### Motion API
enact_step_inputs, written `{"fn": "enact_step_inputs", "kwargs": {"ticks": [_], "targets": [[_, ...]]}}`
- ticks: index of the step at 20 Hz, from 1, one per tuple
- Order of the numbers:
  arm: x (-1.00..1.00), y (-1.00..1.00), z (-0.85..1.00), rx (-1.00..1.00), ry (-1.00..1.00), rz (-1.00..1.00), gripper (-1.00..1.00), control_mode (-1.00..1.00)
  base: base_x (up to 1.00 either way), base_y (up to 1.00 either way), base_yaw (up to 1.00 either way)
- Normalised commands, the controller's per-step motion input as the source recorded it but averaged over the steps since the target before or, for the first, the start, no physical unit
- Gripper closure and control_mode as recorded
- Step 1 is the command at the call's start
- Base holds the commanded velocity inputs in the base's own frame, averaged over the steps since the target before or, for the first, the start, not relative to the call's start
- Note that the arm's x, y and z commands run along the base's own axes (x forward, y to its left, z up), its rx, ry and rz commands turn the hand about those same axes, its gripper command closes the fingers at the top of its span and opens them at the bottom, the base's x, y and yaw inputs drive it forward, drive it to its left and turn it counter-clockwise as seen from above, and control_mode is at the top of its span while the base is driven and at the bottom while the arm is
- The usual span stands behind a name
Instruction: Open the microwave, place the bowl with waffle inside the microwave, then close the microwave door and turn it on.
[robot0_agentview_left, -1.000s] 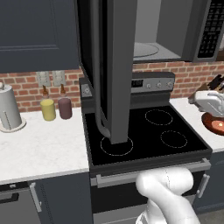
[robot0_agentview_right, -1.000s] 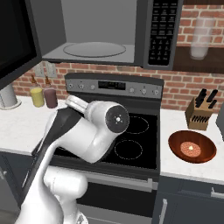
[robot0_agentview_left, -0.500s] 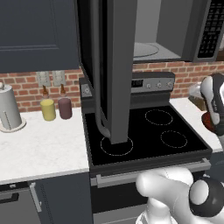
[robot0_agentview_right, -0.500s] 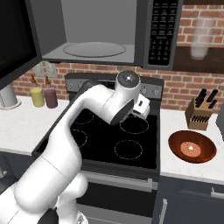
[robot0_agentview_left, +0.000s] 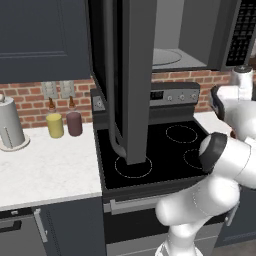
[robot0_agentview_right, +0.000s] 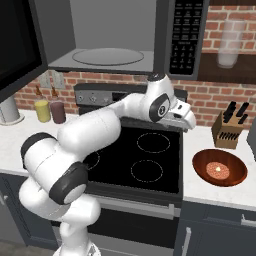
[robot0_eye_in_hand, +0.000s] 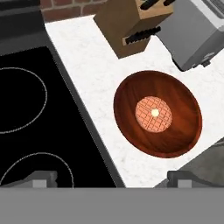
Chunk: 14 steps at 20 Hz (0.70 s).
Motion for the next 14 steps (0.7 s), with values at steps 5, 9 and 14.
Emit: {"fn": "enact_step_inputs", "kwargs": {"ticks": [5,9,14], "targets": [[0.45,-0.66,-0.55,-0.17,0.24,-0.18,-1.00,-1.00,0.00,0.00,0.00],[0.00,-0.08,-0.12,0.00,0.07,-0.03,-1.00,-1.00,0.00,0.00,0.00],[-0.04,0.00,-0.02,0.00,0.01,0.00,-1.00,-1.00,0.00,0.00,0.00]]}}
